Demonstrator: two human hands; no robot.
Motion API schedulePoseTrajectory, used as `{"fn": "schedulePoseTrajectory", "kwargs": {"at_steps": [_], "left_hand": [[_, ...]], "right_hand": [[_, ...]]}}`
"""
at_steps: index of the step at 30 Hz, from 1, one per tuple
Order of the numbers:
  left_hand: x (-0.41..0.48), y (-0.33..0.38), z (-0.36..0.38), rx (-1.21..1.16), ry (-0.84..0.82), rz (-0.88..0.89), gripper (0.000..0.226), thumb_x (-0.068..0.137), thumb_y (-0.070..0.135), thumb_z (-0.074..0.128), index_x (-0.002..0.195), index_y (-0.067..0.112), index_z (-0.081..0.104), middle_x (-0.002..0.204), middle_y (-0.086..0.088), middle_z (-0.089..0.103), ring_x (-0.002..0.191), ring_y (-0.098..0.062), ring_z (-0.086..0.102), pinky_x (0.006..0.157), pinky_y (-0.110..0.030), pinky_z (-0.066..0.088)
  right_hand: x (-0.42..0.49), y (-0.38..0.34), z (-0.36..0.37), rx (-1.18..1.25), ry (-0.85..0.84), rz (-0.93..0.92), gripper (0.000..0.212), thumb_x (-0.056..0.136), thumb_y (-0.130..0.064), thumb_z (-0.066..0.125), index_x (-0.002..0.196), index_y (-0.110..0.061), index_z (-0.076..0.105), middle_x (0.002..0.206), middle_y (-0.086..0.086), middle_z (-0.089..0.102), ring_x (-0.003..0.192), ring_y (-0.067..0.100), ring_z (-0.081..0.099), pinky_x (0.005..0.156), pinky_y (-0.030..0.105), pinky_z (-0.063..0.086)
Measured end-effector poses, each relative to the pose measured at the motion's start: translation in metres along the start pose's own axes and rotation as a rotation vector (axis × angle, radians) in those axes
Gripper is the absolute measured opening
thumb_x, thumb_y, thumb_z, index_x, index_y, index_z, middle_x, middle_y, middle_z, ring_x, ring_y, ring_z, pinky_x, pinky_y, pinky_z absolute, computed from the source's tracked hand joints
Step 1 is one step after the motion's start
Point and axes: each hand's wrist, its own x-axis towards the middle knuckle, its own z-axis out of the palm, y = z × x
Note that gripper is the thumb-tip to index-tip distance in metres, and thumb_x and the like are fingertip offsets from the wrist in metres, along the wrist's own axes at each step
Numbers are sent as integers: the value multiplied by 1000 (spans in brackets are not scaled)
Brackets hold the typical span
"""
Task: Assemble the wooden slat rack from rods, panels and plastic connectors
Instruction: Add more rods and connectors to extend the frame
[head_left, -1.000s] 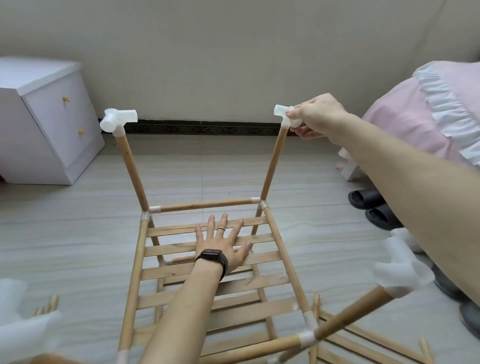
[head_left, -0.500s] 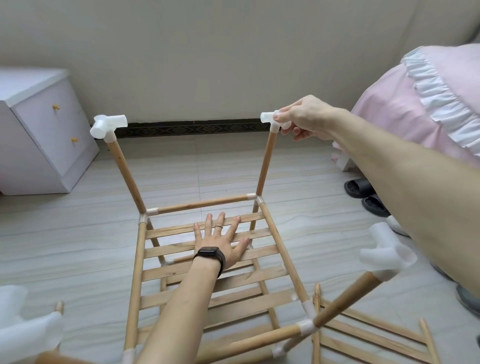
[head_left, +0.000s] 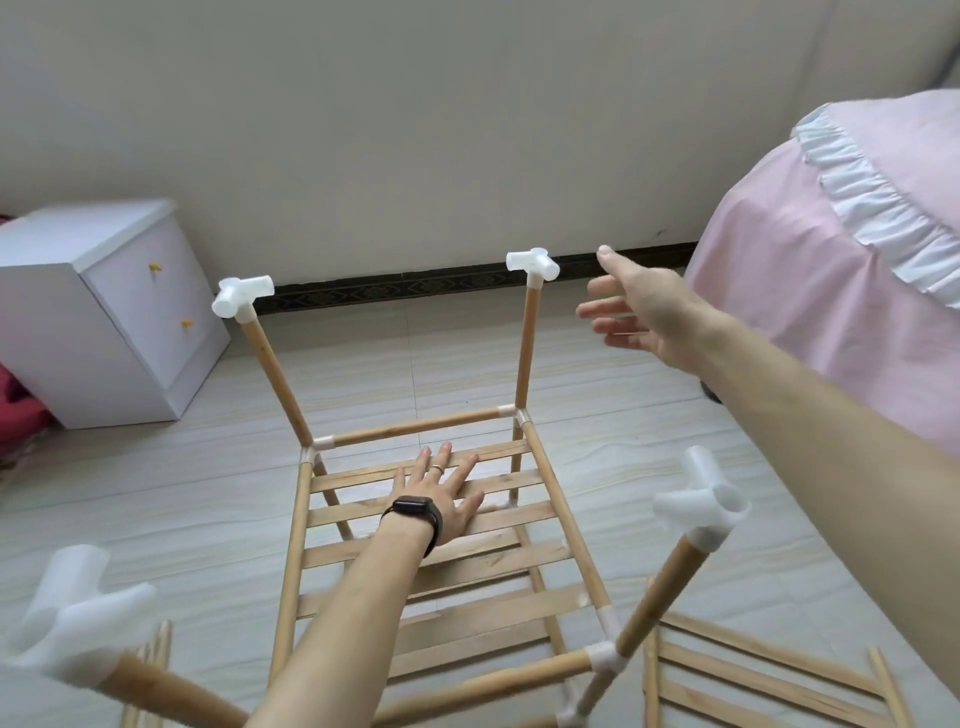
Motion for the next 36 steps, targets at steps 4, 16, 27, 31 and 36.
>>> {"fn": "schedulePoseTrajectory", "kwargs": {"at_steps": [4,16,27,31,36], "left_hand": [[-41,1,-42,160,-33,-31,55,99,54,34,150,33,37,166,-3,14,151,-24,12,118,-53,18],[-256,-50,-190,-278,283,46,36,96,60,46,117,38,64,110,11,67,104,-14,61,93,-31,47],[-295,-87,-85,-1487,570,68,38,85,50,48,74,14,52,51,1,44,45,-17,43,60,-34,48],[-286,-77,-78,-1540,650,78,42,83,50,42,54,20,41,44,5,31,40,-13,27,44,-24,28],[-282,-81,-83,-1561,574,124,43,81,45,44,44,24,35,43,5,29,39,-14,25,46,-24,28]], "right_hand": [[-86,50,-12,189,-102,-3,59,96,-66,46,112,-16,73,102,-1,79,96,21,74,80,36,52],[-213,97,43,425,168,-257,58,89,-66,51,51,-22,46,50,-4,38,51,13,37,61,34,35],[-207,98,45,421,106,-323,41,86,-47,46,49,-31,40,49,-9,32,44,11,30,47,26,29],[-209,98,41,427,50,-318,36,85,-44,45,50,-33,41,49,-9,31,43,11,29,46,23,30],[-211,95,41,407,56,-284,43,86,-46,45,45,-31,46,49,-10,35,42,9,32,45,21,32]]}}
